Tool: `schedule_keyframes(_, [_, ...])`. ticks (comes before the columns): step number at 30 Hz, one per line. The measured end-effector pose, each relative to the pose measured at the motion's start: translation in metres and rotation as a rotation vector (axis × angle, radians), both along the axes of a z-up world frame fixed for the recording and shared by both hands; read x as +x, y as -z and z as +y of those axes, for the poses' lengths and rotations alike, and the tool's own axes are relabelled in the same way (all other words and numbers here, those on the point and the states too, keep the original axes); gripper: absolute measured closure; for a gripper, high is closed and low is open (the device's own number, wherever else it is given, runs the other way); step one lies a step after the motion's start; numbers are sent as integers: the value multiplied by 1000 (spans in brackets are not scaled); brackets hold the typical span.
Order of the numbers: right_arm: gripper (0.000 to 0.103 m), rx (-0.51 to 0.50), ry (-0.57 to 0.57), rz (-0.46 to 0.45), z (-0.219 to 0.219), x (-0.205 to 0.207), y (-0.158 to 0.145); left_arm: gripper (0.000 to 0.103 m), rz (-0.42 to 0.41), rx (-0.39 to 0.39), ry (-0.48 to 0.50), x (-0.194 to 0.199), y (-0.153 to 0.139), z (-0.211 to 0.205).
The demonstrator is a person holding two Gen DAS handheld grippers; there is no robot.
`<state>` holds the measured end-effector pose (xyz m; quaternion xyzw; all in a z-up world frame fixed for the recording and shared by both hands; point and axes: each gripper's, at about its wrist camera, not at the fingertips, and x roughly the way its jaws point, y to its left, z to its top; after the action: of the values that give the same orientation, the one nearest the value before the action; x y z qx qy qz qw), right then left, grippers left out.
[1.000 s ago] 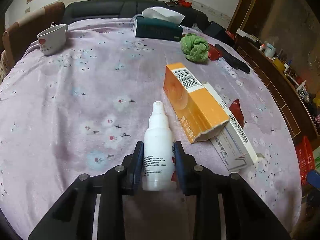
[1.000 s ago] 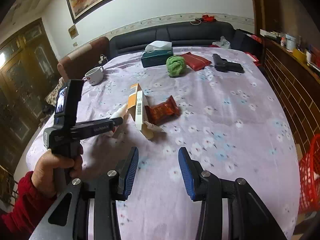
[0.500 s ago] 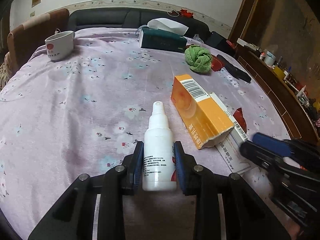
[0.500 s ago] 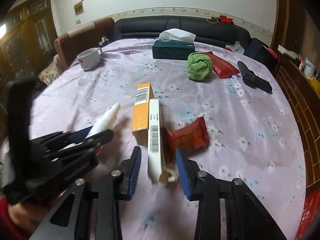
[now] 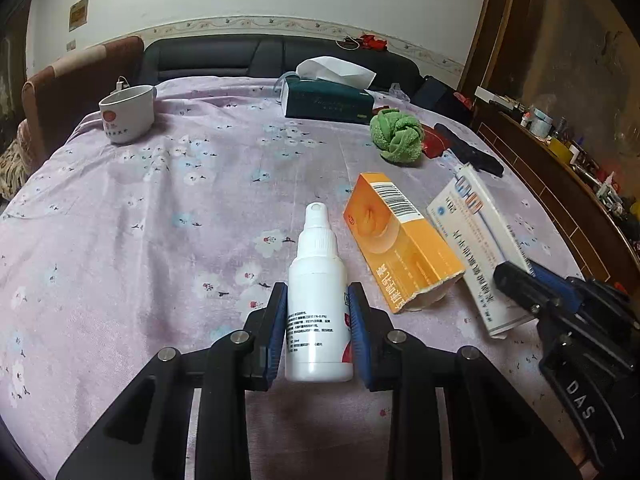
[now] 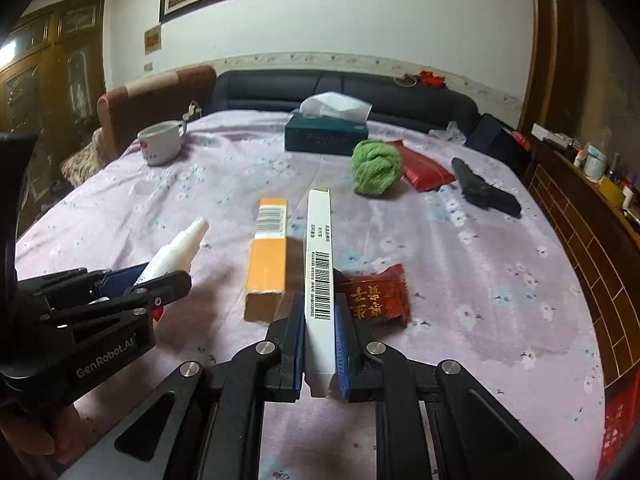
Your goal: Collect trash
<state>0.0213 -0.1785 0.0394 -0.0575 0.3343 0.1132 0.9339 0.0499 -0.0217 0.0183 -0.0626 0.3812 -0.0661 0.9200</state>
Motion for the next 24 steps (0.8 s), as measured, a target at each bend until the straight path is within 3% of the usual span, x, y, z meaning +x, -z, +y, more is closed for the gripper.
schedule_keyframes(9, [90,-28,35,-48,-11,-4,-5,75,5,19,13,1,2,-4])
schedule_keyframes(24, [90,-9,23,-40,-11,-7,-5,75,7,9,9,0,2,-1])
